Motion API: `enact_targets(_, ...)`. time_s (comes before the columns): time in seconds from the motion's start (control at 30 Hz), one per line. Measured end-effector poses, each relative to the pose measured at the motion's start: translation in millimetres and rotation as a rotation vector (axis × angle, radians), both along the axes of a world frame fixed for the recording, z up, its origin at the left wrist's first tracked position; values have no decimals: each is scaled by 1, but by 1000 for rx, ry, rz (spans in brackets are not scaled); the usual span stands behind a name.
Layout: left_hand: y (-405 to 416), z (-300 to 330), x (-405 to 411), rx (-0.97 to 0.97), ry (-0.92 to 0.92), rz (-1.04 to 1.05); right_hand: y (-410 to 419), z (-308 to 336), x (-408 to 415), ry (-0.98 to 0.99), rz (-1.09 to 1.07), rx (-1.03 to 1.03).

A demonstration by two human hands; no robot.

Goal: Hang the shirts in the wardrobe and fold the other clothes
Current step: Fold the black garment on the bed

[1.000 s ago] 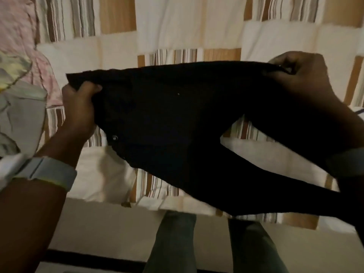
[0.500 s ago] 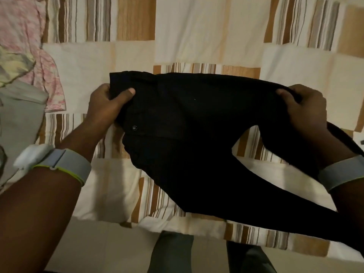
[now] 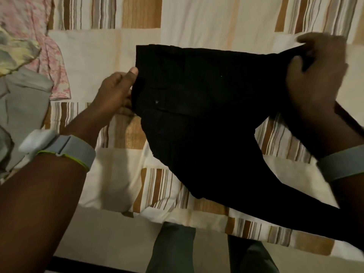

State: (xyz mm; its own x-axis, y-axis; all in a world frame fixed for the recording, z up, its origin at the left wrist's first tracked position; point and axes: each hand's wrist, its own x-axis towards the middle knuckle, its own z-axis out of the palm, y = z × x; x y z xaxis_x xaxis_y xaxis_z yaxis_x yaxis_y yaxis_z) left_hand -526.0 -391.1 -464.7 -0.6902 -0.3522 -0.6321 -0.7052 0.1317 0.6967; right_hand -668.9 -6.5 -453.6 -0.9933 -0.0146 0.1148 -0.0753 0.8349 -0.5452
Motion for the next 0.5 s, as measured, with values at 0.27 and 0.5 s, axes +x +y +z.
enact_targets(0.27, 19, 18, 71, 283, -199, -67, -116, 13, 204, -423, 617, 124)
enact_targets(0.5, 33, 18, 79, 45, 122, 138, -77, -11, 238, -459, 591, 402)
